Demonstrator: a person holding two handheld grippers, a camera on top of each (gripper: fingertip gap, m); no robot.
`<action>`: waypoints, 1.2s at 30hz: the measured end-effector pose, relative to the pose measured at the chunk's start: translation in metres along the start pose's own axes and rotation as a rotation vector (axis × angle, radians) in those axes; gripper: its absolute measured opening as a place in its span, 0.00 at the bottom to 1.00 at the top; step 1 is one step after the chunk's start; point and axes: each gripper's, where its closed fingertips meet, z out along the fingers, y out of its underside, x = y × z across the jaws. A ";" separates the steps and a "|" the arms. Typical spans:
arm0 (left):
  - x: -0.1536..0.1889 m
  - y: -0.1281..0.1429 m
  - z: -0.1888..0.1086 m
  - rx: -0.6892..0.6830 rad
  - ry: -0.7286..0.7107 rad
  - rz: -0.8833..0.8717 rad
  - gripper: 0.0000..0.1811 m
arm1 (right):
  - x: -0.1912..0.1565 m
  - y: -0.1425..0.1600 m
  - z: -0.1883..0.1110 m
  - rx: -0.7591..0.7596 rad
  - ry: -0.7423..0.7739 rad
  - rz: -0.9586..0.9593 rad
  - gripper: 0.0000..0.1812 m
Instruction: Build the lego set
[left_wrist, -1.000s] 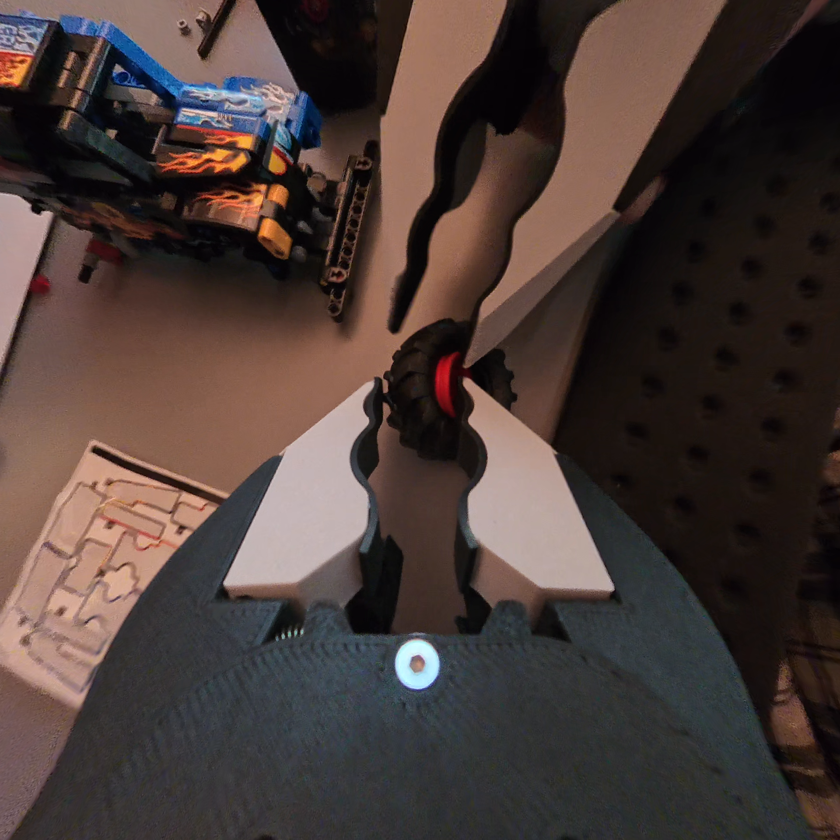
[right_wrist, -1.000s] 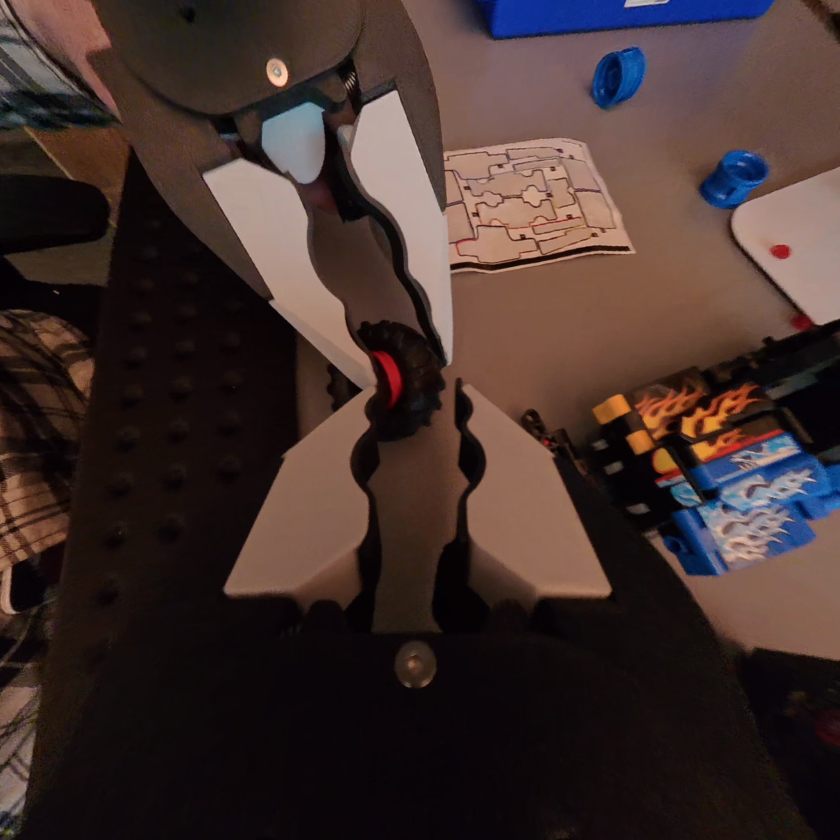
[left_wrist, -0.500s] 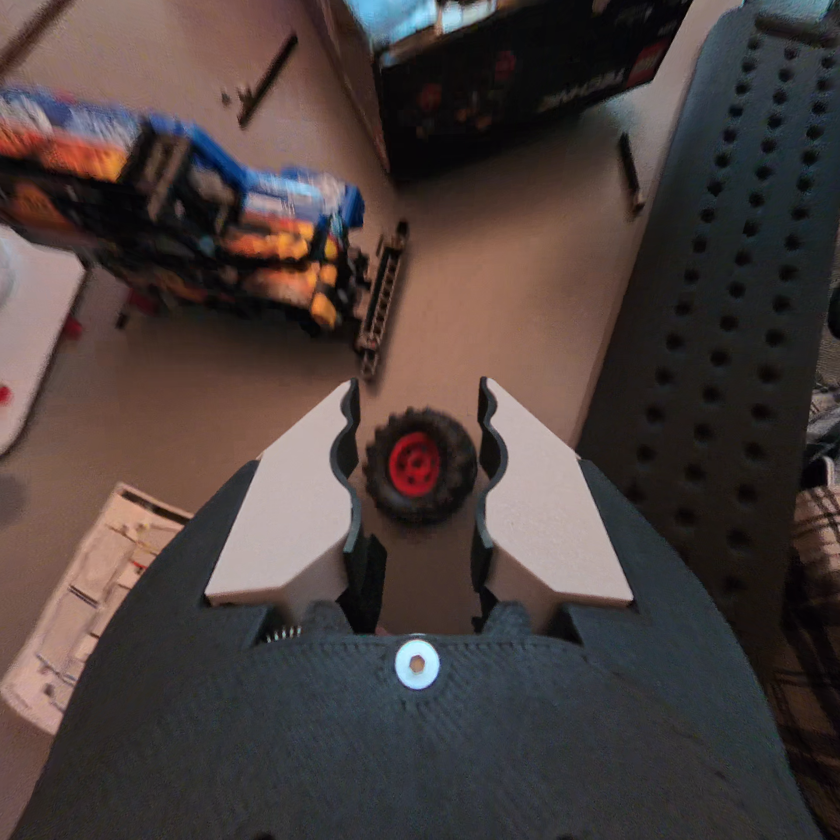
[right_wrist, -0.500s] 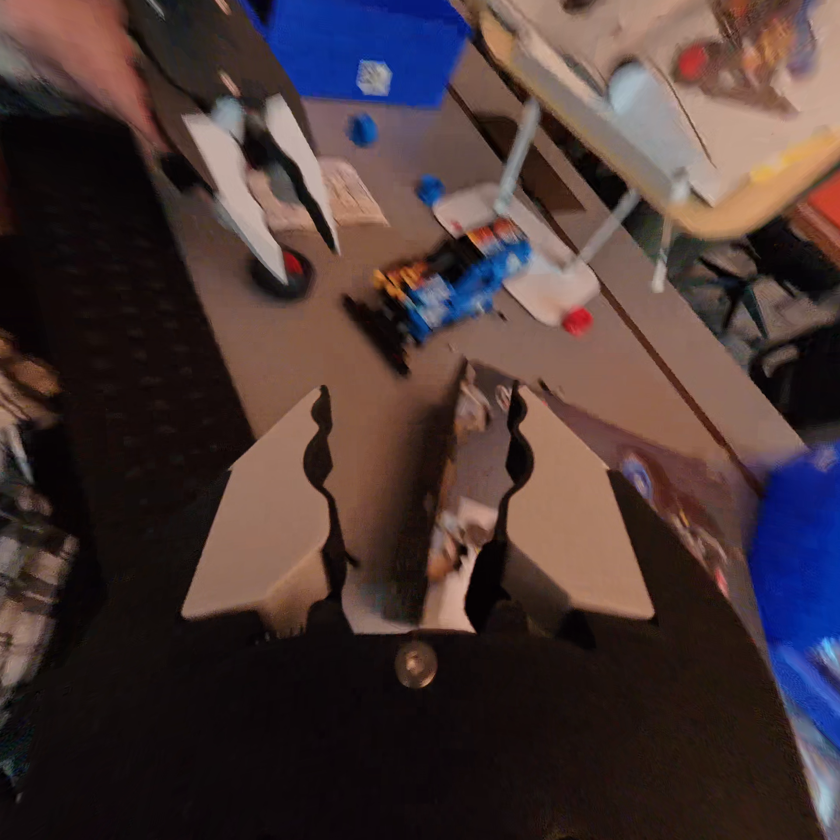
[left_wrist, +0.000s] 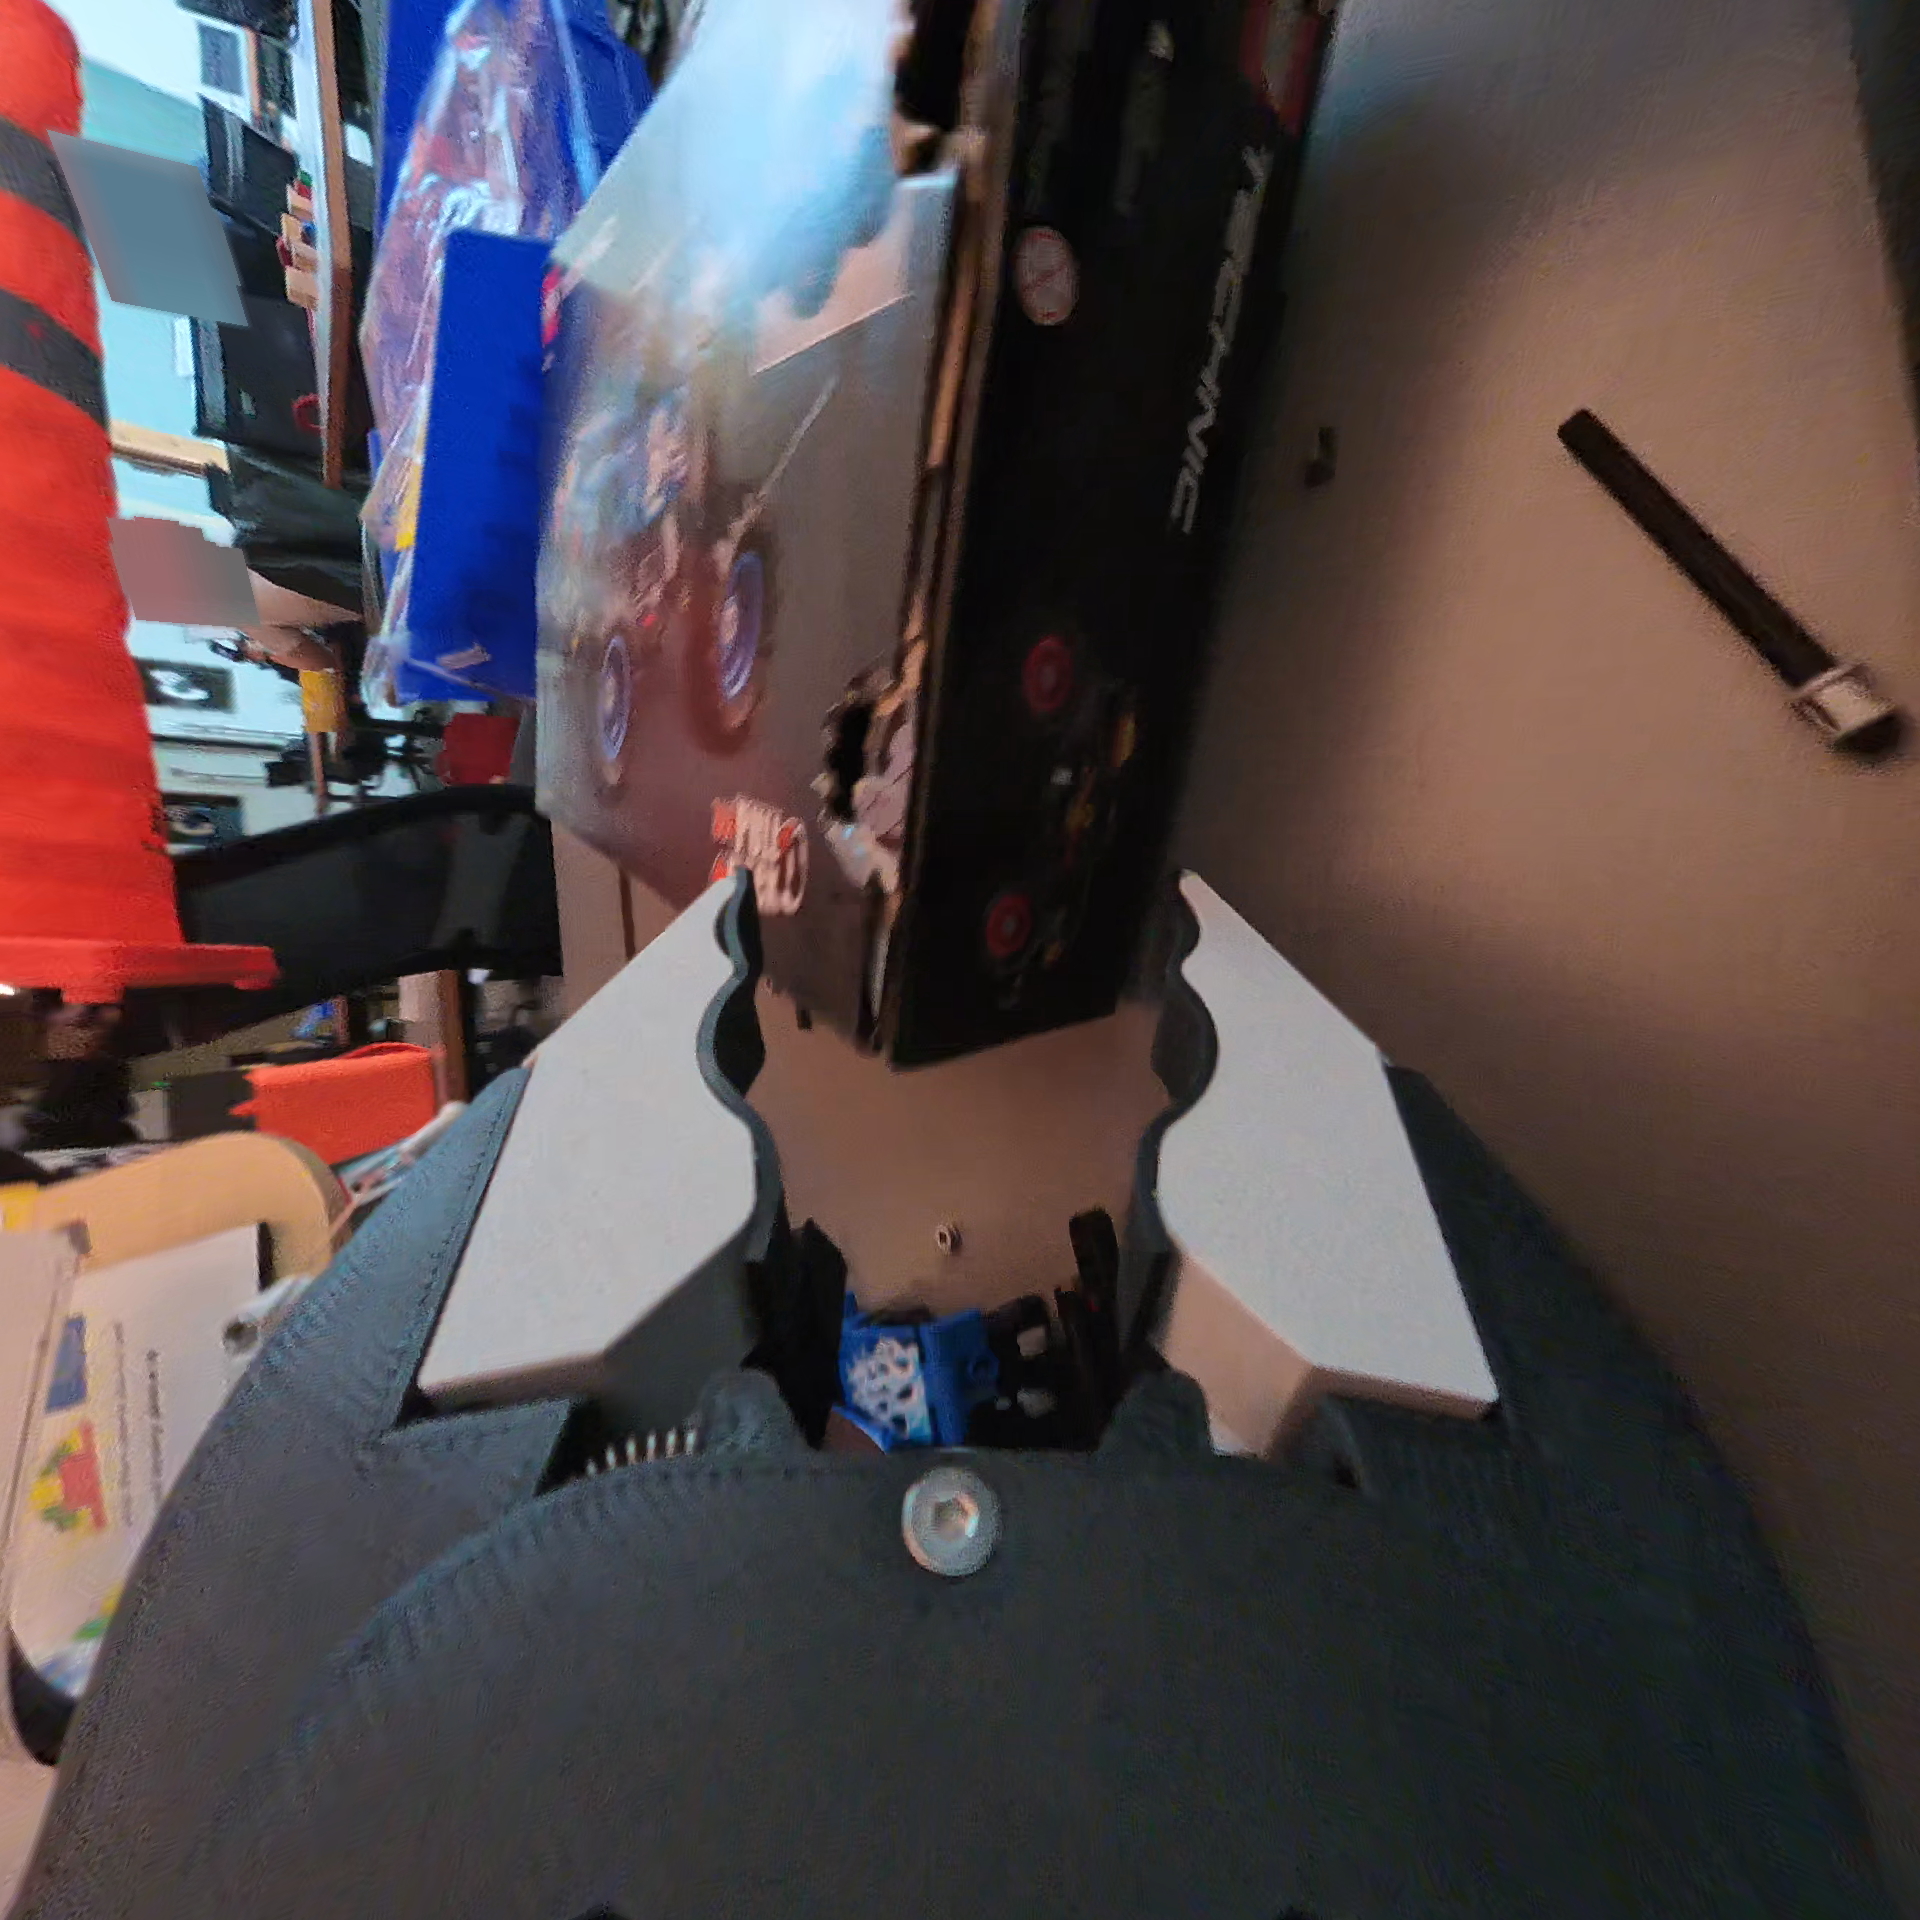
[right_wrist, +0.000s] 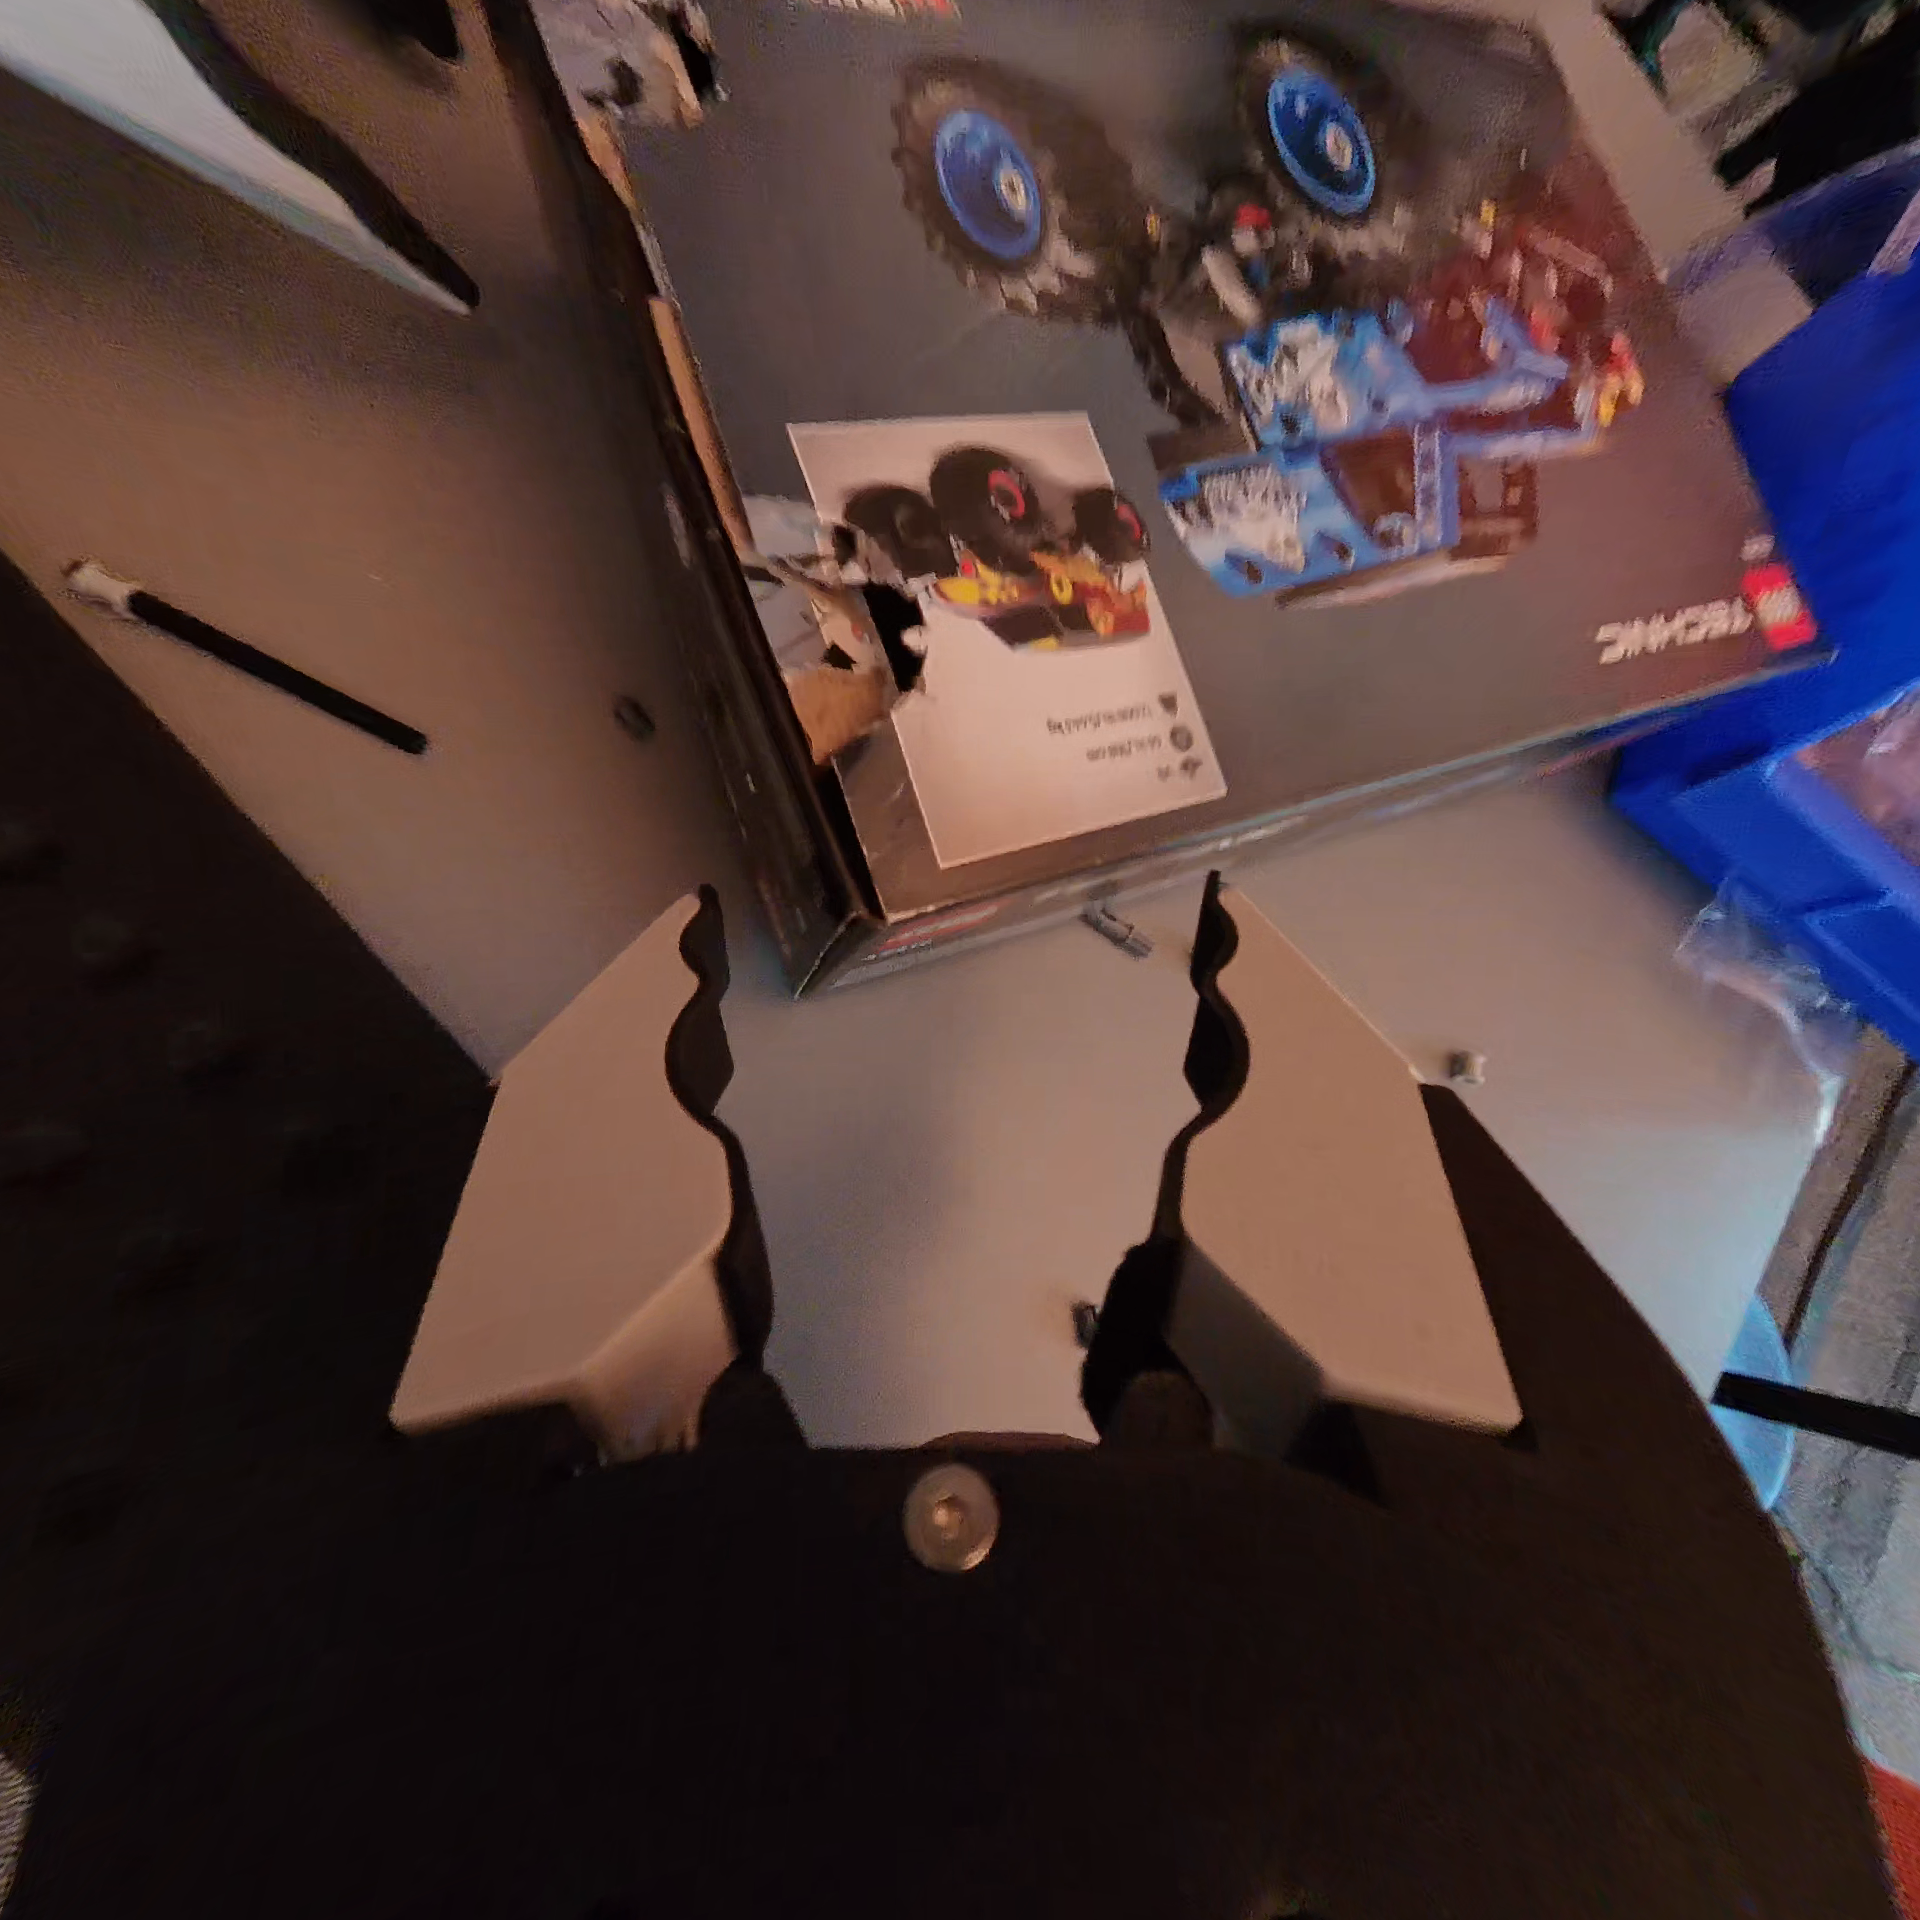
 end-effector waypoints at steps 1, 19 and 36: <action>0.003 0.001 0.008 -0.021 -0.004 0.024 0.42 | 0.002 0.004 0.004 -0.009 -0.007 0.027 0.47; -0.031 0.054 0.037 -0.184 -0.267 0.057 0.40 | -0.016 -0.059 -0.003 0.274 -0.261 0.096 0.28; -0.064 0.055 0.009 -0.107 -0.209 -0.121 0.39 | 0.093 -0.112 0.060 0.205 0.259 -0.869 0.69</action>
